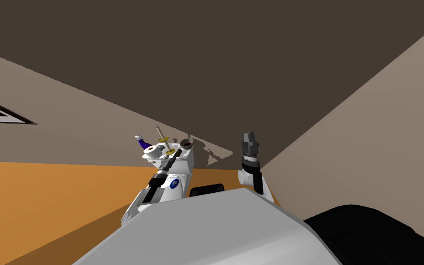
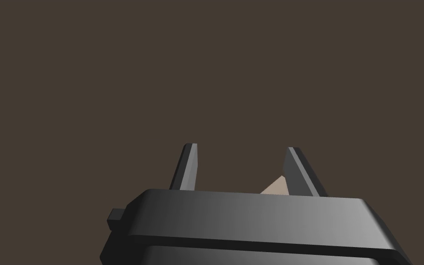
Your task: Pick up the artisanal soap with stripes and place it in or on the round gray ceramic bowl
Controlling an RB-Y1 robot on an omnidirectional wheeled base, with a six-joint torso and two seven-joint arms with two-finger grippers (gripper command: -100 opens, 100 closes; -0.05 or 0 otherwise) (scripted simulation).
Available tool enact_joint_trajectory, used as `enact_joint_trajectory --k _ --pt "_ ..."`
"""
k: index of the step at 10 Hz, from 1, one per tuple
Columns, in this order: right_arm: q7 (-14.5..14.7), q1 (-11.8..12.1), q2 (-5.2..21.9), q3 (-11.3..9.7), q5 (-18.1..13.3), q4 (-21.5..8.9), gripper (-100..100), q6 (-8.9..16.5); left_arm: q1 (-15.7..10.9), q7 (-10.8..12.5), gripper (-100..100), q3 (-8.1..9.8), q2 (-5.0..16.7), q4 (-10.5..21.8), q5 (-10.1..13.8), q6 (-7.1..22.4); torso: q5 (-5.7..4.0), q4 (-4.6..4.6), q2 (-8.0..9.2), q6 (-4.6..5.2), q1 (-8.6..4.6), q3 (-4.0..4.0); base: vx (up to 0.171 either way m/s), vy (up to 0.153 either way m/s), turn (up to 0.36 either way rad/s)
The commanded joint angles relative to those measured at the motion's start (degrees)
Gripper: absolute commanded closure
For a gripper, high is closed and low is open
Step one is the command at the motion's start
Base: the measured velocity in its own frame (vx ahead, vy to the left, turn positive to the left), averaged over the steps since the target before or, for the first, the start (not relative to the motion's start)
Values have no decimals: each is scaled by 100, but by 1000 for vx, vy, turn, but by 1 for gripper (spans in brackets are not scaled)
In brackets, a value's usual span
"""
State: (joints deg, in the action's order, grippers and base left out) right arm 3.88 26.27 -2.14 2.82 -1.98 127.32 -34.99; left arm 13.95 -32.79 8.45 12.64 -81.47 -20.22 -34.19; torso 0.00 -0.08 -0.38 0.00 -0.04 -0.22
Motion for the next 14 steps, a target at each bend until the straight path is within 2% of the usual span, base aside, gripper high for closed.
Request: enact_joint_trajectory --k 1,3,4,5,6,7,11,12,13,14 --pt "0 0 0 0 0 0 0 0 -30 -106 -100 -40 57 230 -70 30 0 0 0 0 0 0 79 -3 -68" --pt "0 0 0 0 0 0 0 0 1 -247 -100 -96 182 533 -171 52 -1 1 3 0 -3 2 95 4 -69" --pt "0 0 0 0 0 0 0 0 -16 -222 -100 -70 128 500 -139 -7 -1 1 1 -1 1 1 42 9 -7" --pt "0 0 0 0 0 0 0 0 -16 -240 0 -74 131 516 -145 0 -1 3 16 -1 -1 9 8 1 1" --pt "0 -1 0 0 0 0 0 0 -17 -238 -100 -73 131 514 -144 -1 -2 7 29 -1 -3 17 0 0 0" --pt "0 -1 0 0 0 0 0 0 -17 -238 100 -73 131 514 -144 -1 -2 8 35 -1 -4 20 0 0 0" --pt "0 -1 0 0 0 0 0 0 -17 -242 100 -73 133 513 -146 0 0 9 39 -1 -3 23 0 0 0" --pt "0 -1 0 0 0 0 0 0 -17 -241 0 -72 132 513 -145 -1 0 9 39 -1 -4 22 0 0 0" --pt "0 -1 0 0 0 0 0 0 -18 -240 100 -73 132 513 -145 -1 0 8 39 -1 -4 22 0 0 0" --pt "0 -1 0 0 0 0 0 0 -17 -241 0 -73 132 513 -146 -1 0 8 38 -1 -3 22 0 0 0"
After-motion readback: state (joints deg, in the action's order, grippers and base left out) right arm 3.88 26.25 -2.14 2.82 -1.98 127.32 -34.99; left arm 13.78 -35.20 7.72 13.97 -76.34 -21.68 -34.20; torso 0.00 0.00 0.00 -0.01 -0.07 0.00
